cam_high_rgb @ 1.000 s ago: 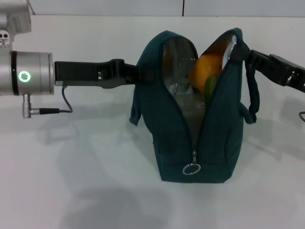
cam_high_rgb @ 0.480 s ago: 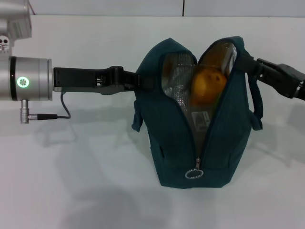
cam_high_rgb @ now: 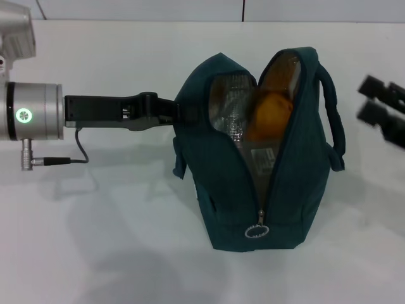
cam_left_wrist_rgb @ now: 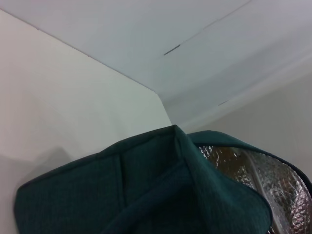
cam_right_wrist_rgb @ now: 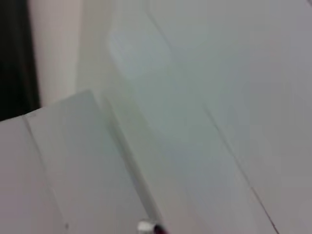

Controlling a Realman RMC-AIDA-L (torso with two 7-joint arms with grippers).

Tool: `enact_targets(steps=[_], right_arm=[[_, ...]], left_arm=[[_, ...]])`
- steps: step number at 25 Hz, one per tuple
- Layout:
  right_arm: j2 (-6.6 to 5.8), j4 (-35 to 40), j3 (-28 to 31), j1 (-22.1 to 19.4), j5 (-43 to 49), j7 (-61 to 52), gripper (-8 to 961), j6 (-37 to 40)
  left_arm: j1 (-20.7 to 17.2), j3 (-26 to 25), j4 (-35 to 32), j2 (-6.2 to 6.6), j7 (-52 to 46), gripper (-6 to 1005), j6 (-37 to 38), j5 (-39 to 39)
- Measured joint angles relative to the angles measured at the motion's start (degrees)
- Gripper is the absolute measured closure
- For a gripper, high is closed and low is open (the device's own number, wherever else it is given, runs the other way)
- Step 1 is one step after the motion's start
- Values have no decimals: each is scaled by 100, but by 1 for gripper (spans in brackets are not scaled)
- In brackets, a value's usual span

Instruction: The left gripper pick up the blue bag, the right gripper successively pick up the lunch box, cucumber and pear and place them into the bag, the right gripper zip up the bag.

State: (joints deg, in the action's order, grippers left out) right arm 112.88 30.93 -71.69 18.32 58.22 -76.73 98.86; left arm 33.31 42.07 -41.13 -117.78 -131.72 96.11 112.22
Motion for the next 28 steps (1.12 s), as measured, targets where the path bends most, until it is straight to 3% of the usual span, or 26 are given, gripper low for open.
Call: enact_targets(steps=[3,7,11,16,22,28], right_arm=[[4,-33,10,-247,266,648,290,426],[176,-93,-54,-546,1008,1761,217,819],[211,-659,-502,-522,1244,2614,145,827],[252,-1394,-951,-320,1228,3230,156,342],[304,-1384,-1165,-165,1189,3226,158,-485],[306,-1383,-1190,27,1192,3191,158,-834]], left_arm=[[-26,-8,0,0,-5,896,3,-5],[-42,-15,0,-12,-7,895,5,-8],[-41,-4,0,-28,-8,895,5,8],[-15,6,66,-40,0,894,5,38],[-4,10,70,-43,-1,893,93,19],[-15,12,71,-44,-38,892,231,-53]])
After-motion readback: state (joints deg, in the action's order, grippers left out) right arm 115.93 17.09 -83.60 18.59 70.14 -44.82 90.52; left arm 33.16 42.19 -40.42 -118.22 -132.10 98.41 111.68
